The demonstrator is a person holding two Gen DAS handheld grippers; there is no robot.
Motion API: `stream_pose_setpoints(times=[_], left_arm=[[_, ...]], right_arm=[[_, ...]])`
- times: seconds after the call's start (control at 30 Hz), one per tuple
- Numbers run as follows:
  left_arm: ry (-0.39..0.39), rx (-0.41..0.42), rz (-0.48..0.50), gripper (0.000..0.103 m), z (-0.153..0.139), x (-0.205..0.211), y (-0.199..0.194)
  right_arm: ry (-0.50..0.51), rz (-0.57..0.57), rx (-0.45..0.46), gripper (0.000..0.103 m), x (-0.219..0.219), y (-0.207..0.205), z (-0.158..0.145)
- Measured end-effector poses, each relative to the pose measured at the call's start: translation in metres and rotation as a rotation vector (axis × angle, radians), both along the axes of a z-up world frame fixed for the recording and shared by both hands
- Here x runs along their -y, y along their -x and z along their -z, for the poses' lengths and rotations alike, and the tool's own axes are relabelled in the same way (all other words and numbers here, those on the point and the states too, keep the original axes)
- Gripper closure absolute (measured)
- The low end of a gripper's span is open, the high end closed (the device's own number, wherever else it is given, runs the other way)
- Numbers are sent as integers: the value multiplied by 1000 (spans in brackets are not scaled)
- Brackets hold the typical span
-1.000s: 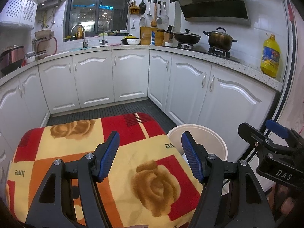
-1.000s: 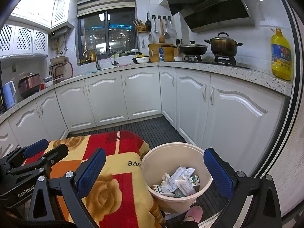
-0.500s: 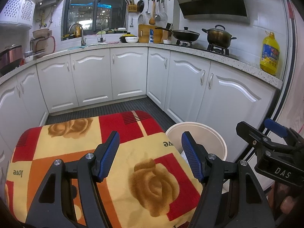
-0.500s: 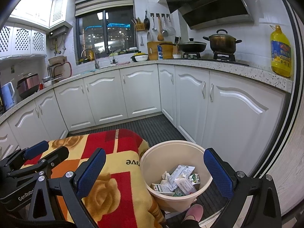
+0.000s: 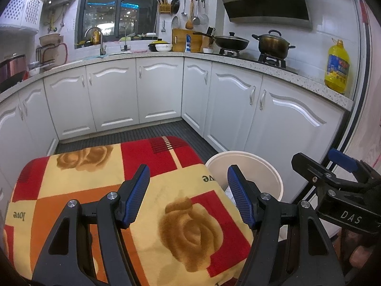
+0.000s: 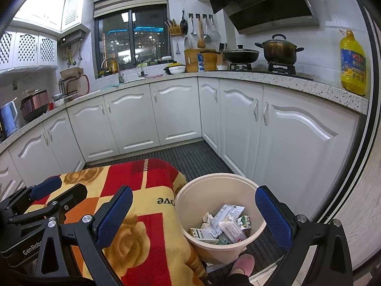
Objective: Collect trash
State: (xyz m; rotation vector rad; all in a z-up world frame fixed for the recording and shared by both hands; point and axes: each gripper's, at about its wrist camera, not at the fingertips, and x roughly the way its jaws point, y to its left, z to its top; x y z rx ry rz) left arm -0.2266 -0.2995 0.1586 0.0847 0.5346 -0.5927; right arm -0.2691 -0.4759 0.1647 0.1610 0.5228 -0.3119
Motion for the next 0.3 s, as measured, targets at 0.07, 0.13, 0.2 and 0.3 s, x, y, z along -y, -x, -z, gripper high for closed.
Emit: stream_pose_setpoints(times=[0.07, 0.13, 0.2, 0.3], left_arm=[[2, -4, 2, 36, 2, 0, -1], [9, -10, 6, 36, 3, -1, -3], [17, -17, 7, 36, 5, -2, -4], [22, -22, -4, 36, 7, -4, -8]], right_arm=[[0, -1, -5, 1, 0, -1, 1], [0, -2, -9, 1, 0, -2, 3], [-3, -1, -15, 1, 0, -3, 4], [-6, -3, -24, 1, 1, -6, 7]])
